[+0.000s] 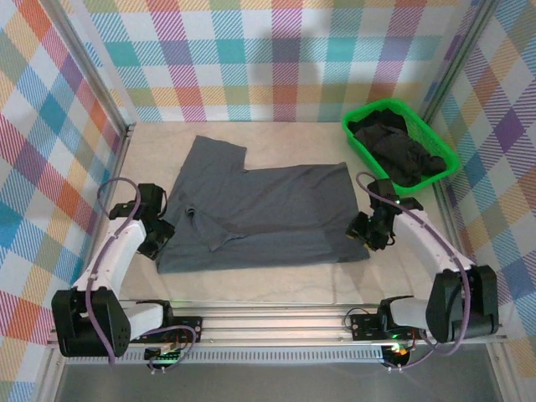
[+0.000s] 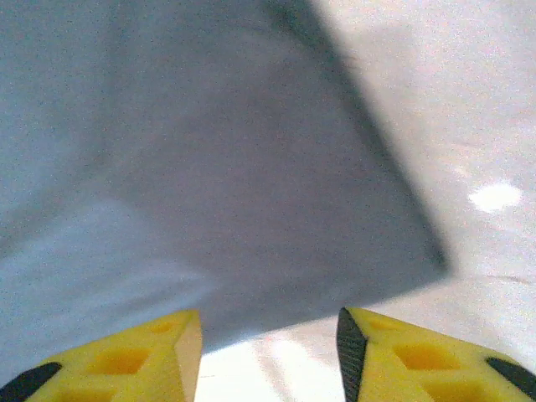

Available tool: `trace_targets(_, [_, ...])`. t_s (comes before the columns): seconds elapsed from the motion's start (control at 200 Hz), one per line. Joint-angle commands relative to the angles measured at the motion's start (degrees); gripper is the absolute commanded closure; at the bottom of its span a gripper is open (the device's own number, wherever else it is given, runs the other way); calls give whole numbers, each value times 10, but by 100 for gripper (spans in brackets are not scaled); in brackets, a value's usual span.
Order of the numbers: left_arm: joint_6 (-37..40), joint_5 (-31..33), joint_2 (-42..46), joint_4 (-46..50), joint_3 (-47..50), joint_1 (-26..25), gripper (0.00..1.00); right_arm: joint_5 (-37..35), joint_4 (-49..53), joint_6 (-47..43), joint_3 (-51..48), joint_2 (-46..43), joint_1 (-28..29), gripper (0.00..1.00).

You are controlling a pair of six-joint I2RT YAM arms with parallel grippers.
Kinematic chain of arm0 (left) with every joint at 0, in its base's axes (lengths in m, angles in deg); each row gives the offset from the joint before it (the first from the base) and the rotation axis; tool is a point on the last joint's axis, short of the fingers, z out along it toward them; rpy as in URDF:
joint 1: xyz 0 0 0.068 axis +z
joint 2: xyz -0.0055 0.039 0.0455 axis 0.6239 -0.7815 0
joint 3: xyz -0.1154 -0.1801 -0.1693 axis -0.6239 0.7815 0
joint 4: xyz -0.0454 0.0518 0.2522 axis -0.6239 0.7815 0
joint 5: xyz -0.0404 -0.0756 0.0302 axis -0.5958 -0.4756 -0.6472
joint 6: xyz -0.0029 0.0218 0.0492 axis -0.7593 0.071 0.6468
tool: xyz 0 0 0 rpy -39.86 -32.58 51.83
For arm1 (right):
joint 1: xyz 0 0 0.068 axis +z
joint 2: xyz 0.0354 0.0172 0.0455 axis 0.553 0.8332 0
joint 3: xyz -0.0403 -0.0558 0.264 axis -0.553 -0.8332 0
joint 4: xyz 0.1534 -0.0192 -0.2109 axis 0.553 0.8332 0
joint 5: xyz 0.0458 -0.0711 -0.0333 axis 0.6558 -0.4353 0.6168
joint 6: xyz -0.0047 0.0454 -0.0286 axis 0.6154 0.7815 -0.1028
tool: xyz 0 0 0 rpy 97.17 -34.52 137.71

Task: Fold and stack the t-shirts

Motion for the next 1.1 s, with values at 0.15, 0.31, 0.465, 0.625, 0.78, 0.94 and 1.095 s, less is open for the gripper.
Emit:
trace_targets(0.15, [-257,-134,-48,-155,44,-183,46,226,-178,-27,53,61,77,51])
trace_targets(0.31, [-306,-134,-102,-210,51,-209,46,235,-208,-6,54,75,91,51])
trace_targets(0.465, [-306,-126,-141,-192,39,-210,48,235,-195,-15,56,76,92,51])
trace_targets(0.625, [-297,-123,-172,-201,32,-211,50,232,-191,-15,51,71,92,51])
trace_targets(0.78, [-286,-108,-190,-205,17,-211,76,226,-187,-12,51,71,92,52])
trace_targets(0.94, [-241,-93,-219,-184,-39,-215,100,217,-180,-12,51,70,92,52])
trace_targets(1.095, [-183,-84,-266,-162,-108,-232,100,213,-179,-6,52,75,92,53])
